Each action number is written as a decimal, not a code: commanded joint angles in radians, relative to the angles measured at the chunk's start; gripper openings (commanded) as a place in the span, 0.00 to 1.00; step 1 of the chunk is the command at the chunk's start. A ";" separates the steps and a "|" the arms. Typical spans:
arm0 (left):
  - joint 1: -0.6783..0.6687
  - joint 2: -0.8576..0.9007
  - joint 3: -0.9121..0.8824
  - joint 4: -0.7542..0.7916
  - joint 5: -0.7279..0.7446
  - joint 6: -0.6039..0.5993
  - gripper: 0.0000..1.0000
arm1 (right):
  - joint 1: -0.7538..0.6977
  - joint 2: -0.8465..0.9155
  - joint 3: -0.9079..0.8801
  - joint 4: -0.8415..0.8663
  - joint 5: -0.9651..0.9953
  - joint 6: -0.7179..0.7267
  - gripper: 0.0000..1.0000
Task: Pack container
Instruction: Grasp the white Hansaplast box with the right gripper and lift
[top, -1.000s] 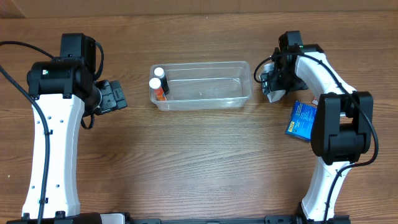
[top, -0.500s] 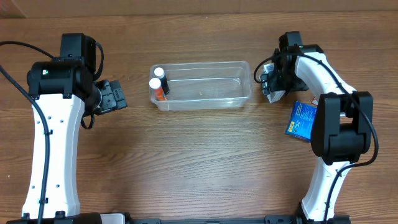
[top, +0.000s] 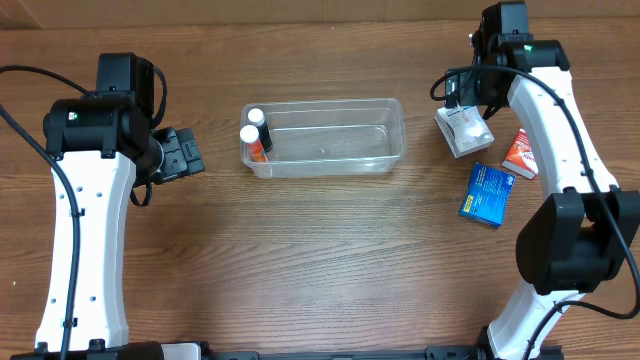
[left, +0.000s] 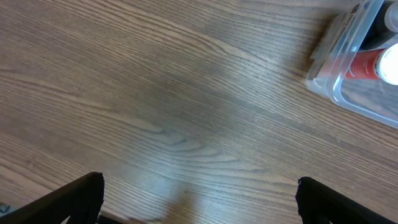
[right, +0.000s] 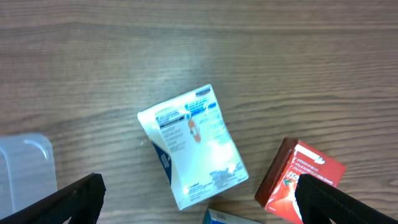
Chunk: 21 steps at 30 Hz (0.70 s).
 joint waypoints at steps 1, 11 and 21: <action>0.005 -0.013 -0.002 -0.002 -0.009 -0.016 1.00 | 0.000 0.015 0.004 0.004 -0.024 -0.026 1.00; 0.005 -0.013 -0.002 0.000 -0.009 -0.016 1.00 | -0.045 0.151 -0.035 0.032 -0.060 -0.234 1.00; 0.005 -0.013 -0.002 0.010 -0.008 -0.017 1.00 | -0.054 0.179 -0.094 0.057 -0.140 -0.309 1.00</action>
